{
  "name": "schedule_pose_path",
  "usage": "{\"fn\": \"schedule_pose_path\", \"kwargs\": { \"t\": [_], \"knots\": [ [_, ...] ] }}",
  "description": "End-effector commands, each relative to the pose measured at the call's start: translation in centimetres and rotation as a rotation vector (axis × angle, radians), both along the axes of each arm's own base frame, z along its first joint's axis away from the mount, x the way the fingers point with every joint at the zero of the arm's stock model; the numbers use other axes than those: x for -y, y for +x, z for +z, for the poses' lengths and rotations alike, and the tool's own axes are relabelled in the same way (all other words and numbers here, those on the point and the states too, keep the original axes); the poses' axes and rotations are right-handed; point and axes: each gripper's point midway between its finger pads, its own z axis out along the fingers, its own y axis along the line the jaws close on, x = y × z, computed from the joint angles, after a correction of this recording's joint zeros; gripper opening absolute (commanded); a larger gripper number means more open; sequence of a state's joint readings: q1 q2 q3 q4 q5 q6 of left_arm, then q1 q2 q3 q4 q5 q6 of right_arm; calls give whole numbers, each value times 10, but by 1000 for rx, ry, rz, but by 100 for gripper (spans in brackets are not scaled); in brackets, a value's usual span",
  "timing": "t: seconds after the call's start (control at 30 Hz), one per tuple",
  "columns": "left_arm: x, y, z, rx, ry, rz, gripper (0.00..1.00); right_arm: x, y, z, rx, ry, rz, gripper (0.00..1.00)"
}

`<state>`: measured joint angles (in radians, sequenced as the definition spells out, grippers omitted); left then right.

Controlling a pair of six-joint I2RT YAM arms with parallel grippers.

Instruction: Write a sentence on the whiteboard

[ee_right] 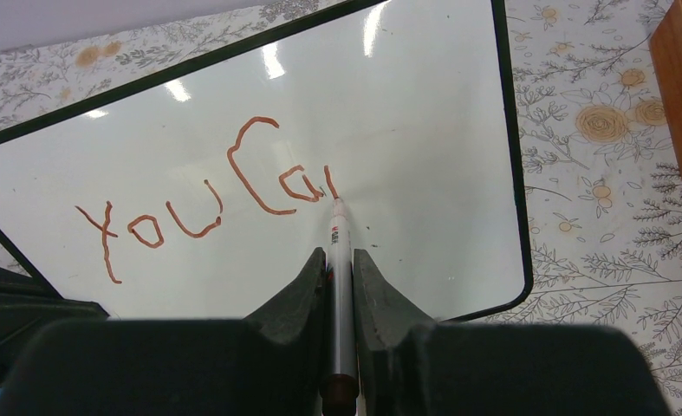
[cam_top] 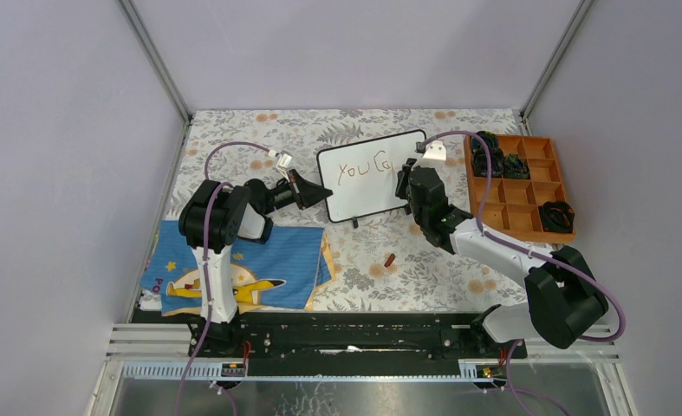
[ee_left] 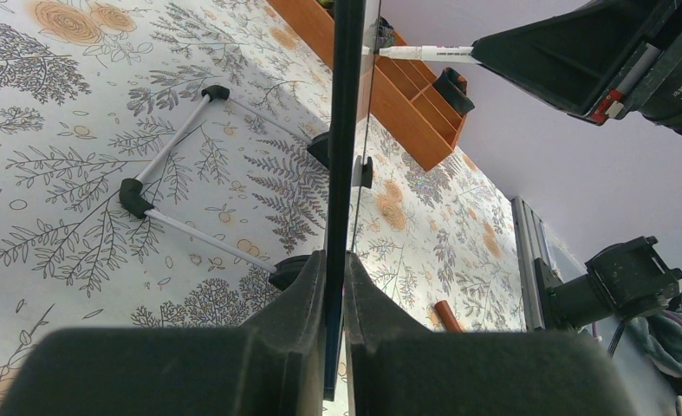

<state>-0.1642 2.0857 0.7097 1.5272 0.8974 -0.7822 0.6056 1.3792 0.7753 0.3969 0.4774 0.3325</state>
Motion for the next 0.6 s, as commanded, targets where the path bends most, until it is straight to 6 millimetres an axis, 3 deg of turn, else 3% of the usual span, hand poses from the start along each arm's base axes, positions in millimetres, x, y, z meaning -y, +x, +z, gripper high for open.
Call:
{"fn": "schedule_pose_path", "kwargs": {
  "t": [0.0, 0.57],
  "knots": [
    [2, -5, 0, 20, 14, -8, 0, -2, 12, 32, 66, 32, -14, 0],
    [3, -6, -1, 19, 16, -12, 0, -3, 24, 45, 93, 28, -29, 0]
  ]
}}
